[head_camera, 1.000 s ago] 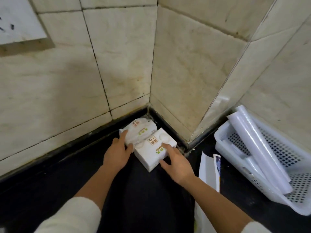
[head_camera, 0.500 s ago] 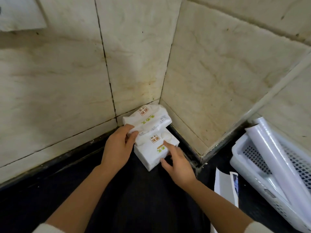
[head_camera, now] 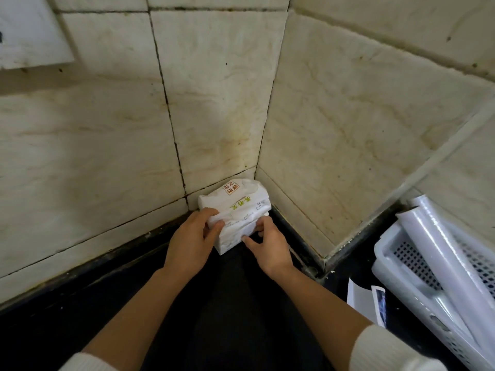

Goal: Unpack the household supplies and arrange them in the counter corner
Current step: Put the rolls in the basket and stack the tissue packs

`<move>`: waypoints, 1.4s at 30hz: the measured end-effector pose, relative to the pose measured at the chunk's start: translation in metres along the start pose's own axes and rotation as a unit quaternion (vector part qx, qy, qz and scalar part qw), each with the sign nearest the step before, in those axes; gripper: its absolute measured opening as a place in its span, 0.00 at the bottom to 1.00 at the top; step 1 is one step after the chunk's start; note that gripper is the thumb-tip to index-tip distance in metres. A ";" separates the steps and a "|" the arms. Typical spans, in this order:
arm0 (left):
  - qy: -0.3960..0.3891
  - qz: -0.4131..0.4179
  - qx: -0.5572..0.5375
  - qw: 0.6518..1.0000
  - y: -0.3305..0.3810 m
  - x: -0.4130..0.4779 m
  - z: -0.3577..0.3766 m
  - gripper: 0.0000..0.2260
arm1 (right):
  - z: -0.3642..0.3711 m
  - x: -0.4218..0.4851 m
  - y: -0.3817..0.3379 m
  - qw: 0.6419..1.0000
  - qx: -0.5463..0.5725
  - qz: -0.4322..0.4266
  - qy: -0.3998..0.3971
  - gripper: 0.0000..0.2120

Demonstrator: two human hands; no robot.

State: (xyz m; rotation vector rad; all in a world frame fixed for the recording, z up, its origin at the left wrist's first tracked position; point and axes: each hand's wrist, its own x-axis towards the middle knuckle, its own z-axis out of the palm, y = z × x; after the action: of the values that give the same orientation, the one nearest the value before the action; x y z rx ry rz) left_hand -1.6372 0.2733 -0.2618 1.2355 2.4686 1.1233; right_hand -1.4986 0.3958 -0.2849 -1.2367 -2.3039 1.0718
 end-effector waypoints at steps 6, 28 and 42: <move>0.046 -0.010 -0.018 0.999 0.026 -0.024 -0.005 0.22 | -0.037 -0.029 0.012 0.999 0.031 -0.023 0.007 0.17; -0.198 0.180 0.057 0.962 0.269 -0.120 0.214 0.23 | -0.309 -0.125 0.195 0.979 -0.126 0.104 0.124 0.20; -0.192 0.155 0.172 0.954 0.283 -0.107 0.246 0.28 | -0.307 -0.103 0.225 0.989 -0.077 0.060 0.114 0.24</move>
State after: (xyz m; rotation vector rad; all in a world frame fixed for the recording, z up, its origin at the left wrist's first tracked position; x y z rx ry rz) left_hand -1.2828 0.4360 -0.2595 1.7911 2.2759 0.4403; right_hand -1.1315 0.5334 -0.2383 -1.4896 -2.1935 0.7554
